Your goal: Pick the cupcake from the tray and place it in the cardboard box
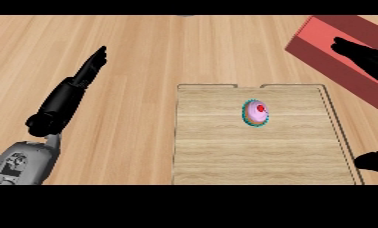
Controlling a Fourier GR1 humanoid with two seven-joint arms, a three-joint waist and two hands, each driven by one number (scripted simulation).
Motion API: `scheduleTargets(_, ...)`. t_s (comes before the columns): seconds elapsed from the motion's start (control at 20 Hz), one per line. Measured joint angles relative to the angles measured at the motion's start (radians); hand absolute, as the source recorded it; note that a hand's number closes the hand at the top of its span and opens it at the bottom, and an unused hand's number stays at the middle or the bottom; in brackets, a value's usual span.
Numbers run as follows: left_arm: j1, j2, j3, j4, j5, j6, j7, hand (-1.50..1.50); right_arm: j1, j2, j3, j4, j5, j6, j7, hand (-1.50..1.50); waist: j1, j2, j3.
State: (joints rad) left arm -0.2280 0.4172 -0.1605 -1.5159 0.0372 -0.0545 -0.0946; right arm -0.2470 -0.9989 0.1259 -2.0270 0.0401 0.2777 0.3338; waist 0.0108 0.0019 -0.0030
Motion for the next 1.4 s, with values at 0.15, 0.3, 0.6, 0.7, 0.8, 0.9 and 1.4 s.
scheduleTargets(0.15, -0.014, -0.011, -0.008, -0.018, -0.005, -0.001, 0.028, 0.00, -0.084, -0.002, 0.083, -0.040, 0.011, 0.065, 0.143, -1.50, 0.010, 0.000, 0.000)
scheduleTargets(0.3, -0.003, -0.016, -0.009, -0.020, -0.014, -0.006, 0.018, 0.00, -0.162, 0.031, 0.170, -0.080, 0.018, 0.118, 0.302, -1.50, 0.012, -0.001, 0.000)
scheduleTargets(0.6, -0.008, -0.027, 0.011, -0.005, -0.025, -0.021, 0.013, 0.00, -0.292, 0.161, 0.293, -0.060, 0.018, 0.206, 0.537, -1.50, 0.005, -0.001, 0.001)
scheduleTargets(0.7, -0.001, -0.025, 0.021, -0.023, -0.020, -0.032, 0.026, 0.00, -0.314, 0.208, 0.320, -0.049, 0.016, 0.210, 0.576, -1.50, 0.003, -0.002, 0.001)
scheduleTargets(0.8, 0.006, -0.038, 0.018, -0.032, -0.033, -0.025, 0.030, 0.00, -0.340, 0.251, 0.340, -0.018, 0.017, 0.211, 0.599, -1.50, 0.003, -0.002, 0.001)
scheduleTargets(0.9, 0.007, -0.037, 0.032, -0.035, -0.028, -0.035, 0.031, 0.00, -0.352, 0.299, 0.371, 0.006, 0.038, 0.209, 0.614, -1.50, 0.001, -0.002, 0.001)
scheduleTargets(1.4, -0.003, -0.046, 0.067, -0.042, -0.041, -0.062, 0.058, 0.00, -0.346, 0.392, 0.429, 0.072, 0.209, 0.218, 0.628, -1.50, -0.007, -0.003, 0.002)
